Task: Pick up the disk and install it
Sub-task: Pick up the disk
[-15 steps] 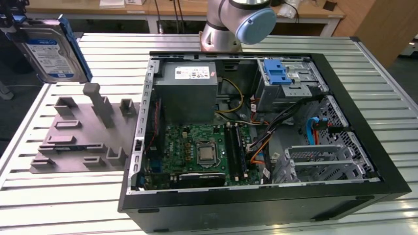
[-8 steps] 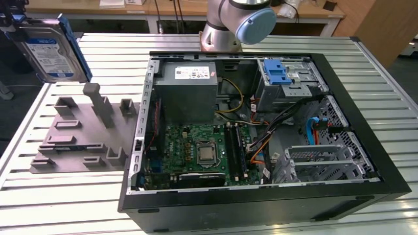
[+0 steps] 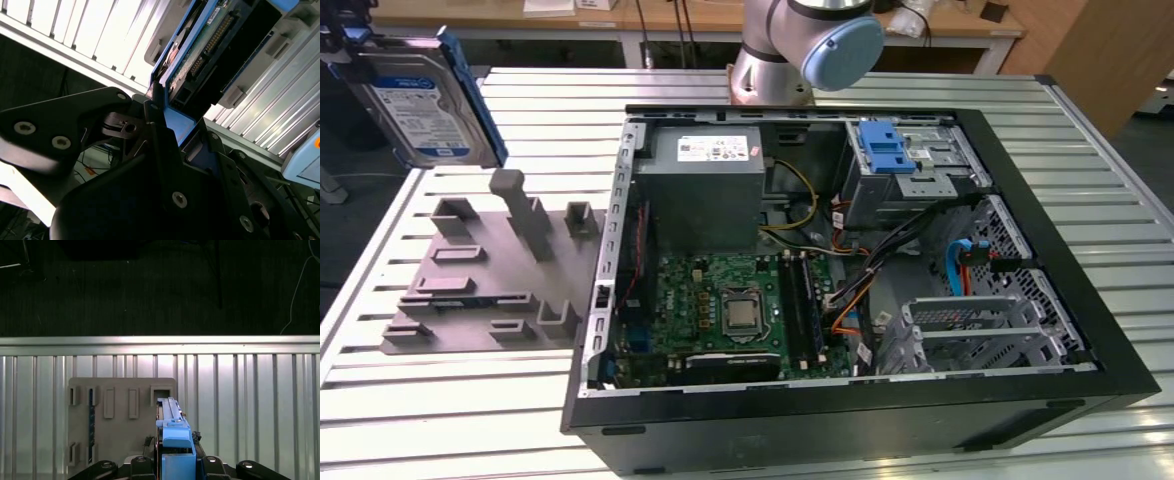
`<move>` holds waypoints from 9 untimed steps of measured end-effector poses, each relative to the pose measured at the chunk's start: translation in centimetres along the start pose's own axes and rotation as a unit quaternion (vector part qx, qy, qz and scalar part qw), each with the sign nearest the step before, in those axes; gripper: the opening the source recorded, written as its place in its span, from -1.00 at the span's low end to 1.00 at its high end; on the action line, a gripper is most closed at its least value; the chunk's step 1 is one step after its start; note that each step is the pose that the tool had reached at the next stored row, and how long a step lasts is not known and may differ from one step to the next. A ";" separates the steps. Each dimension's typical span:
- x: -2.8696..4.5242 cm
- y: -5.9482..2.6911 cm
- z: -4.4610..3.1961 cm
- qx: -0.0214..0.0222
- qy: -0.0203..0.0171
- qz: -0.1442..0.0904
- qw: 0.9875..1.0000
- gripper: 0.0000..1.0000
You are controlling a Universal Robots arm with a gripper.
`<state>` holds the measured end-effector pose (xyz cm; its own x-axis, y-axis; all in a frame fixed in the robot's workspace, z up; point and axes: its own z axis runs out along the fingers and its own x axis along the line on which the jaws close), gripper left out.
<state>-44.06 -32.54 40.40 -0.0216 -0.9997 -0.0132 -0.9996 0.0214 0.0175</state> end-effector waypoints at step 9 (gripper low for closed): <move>-0.02 0.01 -0.25 0.000 0.000 0.000 1.000 -0.27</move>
<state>-44.06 -32.52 40.65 -0.0216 -0.9997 -0.0132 -0.9996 0.0214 0.0174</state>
